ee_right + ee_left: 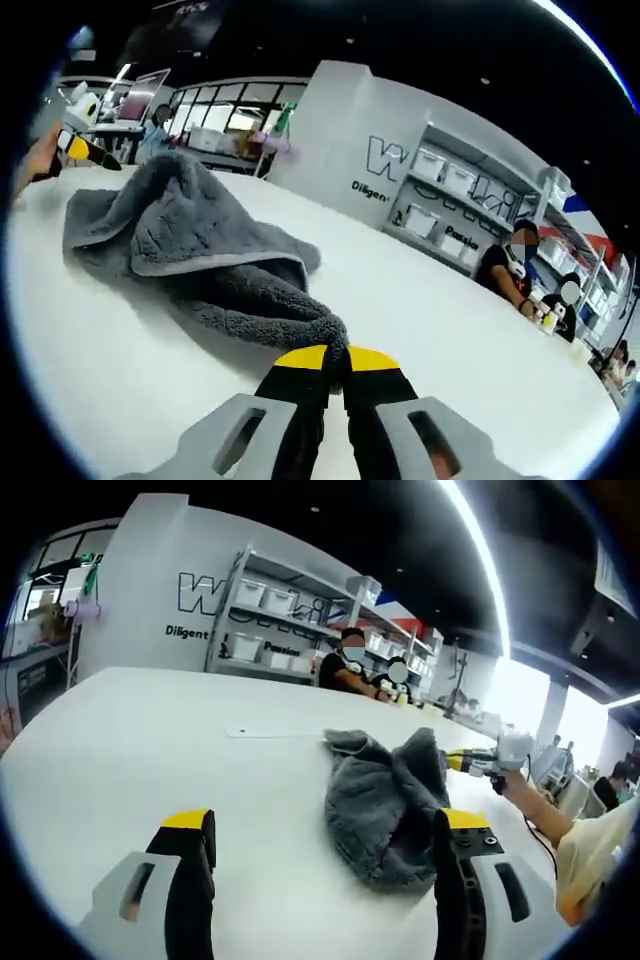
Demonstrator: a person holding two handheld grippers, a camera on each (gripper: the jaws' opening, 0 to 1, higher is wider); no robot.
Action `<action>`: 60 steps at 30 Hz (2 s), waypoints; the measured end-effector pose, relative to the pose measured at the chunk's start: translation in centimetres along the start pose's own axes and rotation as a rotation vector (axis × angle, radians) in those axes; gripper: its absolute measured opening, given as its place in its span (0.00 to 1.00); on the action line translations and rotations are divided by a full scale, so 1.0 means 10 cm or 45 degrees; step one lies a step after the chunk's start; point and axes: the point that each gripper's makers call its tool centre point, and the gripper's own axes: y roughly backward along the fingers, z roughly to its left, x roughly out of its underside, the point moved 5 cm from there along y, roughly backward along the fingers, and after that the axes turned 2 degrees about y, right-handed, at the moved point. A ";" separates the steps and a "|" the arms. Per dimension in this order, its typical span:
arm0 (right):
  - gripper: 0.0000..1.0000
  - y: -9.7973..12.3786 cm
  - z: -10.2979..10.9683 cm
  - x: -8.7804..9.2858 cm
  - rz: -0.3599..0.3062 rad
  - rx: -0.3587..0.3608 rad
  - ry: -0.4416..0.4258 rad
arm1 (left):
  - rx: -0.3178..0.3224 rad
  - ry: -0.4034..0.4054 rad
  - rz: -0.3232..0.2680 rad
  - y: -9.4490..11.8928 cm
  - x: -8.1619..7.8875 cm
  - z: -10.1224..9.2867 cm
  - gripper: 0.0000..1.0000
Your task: Fold the towel on the table until its edges align and the towel forms a compact rectangular stack.
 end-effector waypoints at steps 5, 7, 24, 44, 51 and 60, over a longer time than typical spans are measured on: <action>0.01 -0.03 -0.06 0.06 0.031 -0.019 -0.020 | 0.009 0.001 0.002 0.00 0.00 0.00 0.88; 0.02 -0.03 -0.04 0.08 0.040 -0.030 -0.027 | 0.010 -0.003 0.007 0.00 0.00 0.00 0.88; 0.30 0.24 -0.20 -0.13 -0.081 -0.046 -0.197 | 0.030 -0.006 0.025 0.00 0.02 -0.05 0.88; 0.64 0.22 0.21 -0.22 -0.074 -0.336 -0.212 | -0.019 -0.005 0.053 -0.02 0.08 0.02 0.88; 0.76 0.19 0.33 -0.18 -0.030 -0.411 -0.219 | -0.016 -0.002 0.059 -0.02 0.08 0.03 0.88; 0.95 0.22 0.37 -0.21 -0.024 -0.407 -0.183 | -0.012 0.001 0.060 -0.01 0.08 0.02 0.87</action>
